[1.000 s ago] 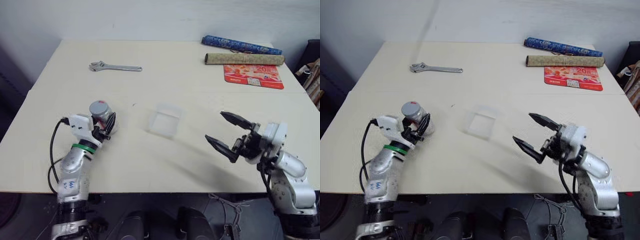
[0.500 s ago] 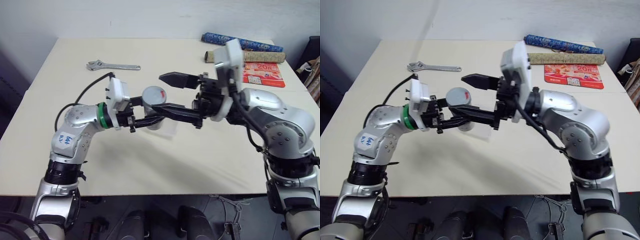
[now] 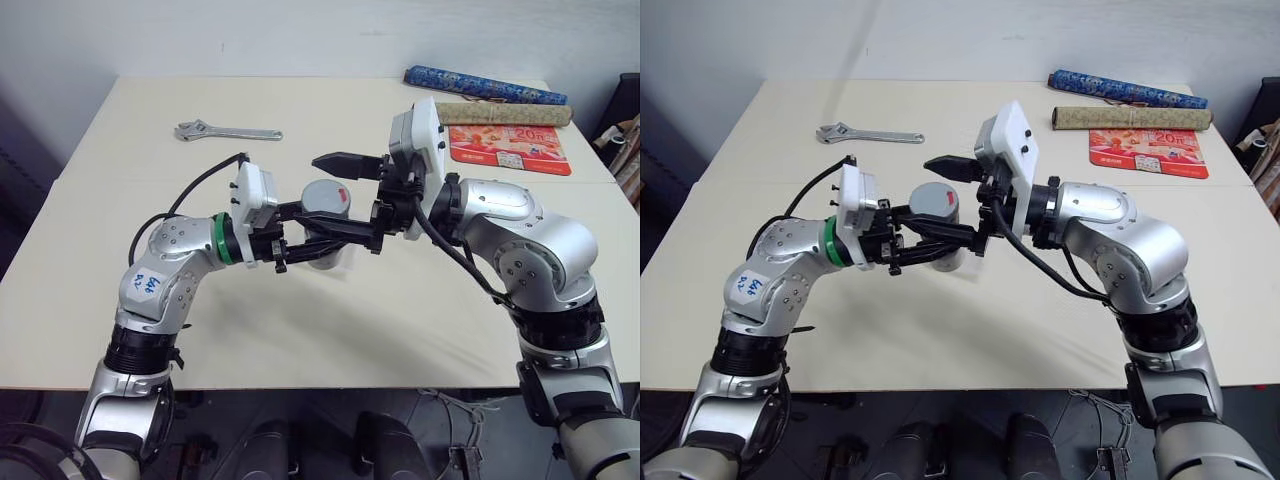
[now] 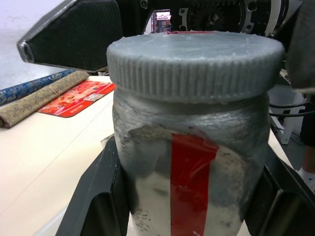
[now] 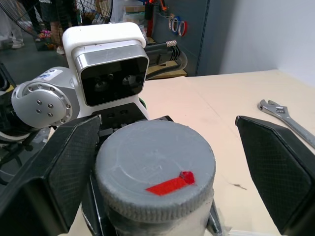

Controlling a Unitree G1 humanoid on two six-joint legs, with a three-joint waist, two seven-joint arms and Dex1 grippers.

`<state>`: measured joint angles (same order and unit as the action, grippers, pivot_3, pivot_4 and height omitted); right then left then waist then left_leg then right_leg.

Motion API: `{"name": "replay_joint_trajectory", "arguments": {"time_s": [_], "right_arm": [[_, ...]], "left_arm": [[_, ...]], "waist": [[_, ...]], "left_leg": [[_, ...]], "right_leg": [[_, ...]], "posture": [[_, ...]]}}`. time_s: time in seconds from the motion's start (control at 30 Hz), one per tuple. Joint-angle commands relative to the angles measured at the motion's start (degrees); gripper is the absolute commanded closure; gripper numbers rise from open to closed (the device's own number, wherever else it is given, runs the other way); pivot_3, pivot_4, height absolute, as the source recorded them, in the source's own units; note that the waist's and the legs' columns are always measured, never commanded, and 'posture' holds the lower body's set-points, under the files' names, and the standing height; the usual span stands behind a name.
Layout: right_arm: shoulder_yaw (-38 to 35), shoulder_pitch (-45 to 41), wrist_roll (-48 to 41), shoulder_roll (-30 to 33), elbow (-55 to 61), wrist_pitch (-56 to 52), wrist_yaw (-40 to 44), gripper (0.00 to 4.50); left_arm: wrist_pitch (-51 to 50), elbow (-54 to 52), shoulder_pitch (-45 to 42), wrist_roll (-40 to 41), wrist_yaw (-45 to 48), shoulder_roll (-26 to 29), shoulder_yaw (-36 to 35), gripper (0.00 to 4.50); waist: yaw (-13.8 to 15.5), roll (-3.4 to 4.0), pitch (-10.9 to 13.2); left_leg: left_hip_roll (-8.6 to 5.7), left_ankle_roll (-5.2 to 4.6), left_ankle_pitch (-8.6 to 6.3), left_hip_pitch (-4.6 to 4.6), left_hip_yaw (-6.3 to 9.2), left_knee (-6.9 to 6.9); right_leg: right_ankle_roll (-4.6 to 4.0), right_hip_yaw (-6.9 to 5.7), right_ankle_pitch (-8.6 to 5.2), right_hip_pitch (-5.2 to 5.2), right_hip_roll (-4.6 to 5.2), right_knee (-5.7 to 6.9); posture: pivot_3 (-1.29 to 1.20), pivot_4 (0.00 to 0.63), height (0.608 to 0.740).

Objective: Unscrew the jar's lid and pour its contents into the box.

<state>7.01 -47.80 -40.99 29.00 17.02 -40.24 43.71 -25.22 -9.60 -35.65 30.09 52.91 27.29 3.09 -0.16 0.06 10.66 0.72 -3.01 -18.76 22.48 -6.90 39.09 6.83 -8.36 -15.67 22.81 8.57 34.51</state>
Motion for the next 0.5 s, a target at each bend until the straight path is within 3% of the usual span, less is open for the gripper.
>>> {"name": "replay_joint_trajectory", "arguments": {"time_s": [0.03, 0.13, 0.27, 0.37, 0.5], "right_arm": [[-1.0, 0.0, 0.8, -0.5, 0.9, 1.4, 0.9, 0.00], [-1.4, 0.3, 1.2, -0.7, 0.7, 1.5, 1.5, 0.65], [-1.6, 0.7, 1.4, -0.8, 0.5, 2.2, 3.1, 1.94], [-1.7, 0.3, 0.3, -0.5, 0.3, 3.0, 6.4, 1.94], [-0.7, -1.2, -2.7, 3.3, -2.3, 4.4, 22.0, 1.94]], "left_arm": [[-0.1, -2.9, 0.2, 1.2, -0.4, -0.2, -1.1, 2.18], [-0.3, -3.1, 0.3, 1.1, -0.5, -0.3, -1.0, 2.18], [-0.2, -3.0, 0.1, 1.3, -0.4, -0.5, -1.0, 2.18], [0.3, -2.4, -0.1, 1.5, 1.0, -0.3, -1.1, 2.18], [1.2, -1.2, -0.6, 4.1, 9.6, 1.0, -0.4, 2.18]], "waist": [[0.0, 0.00, 0.0], [0.0, 0.00, 0.0], [0.0, 0.00, 0.0], [0.0, 0.00, 0.0], [0.1, 0.00, 0.0]], "left_leg": [[0.00, 0.00, 0.00, 0.00, 0.00, 0.00], [0.00, 0.00, 0.00, 0.00, 0.00, 0.00], [0.00, 0.00, 0.00, 0.00, 0.01, 0.00], [0.00, 0.01, 0.00, 0.00, 0.01, 0.00], [0.00, 0.00, 0.00, 0.00, 0.00, 0.00]], "right_leg": [[0.00, 0.00, 0.00, 0.00, 0.00, 0.00], [0.00, 0.00, 0.00, 0.00, 0.00, 0.00], [0.00, 0.00, 0.00, 0.00, 0.00, 0.00], [0.00, 0.00, 0.00, 0.00, 0.00, 0.00], [0.00, 0.00, 0.00, 0.00, -0.01, -0.01]], "posture": [[0.00, 0.150, 0.740], [0.00, 0.150, 0.740], [0.00, 0.150, 0.740], [0.00, 0.150, 0.740], [0.00, 0.150, 0.740]]}}
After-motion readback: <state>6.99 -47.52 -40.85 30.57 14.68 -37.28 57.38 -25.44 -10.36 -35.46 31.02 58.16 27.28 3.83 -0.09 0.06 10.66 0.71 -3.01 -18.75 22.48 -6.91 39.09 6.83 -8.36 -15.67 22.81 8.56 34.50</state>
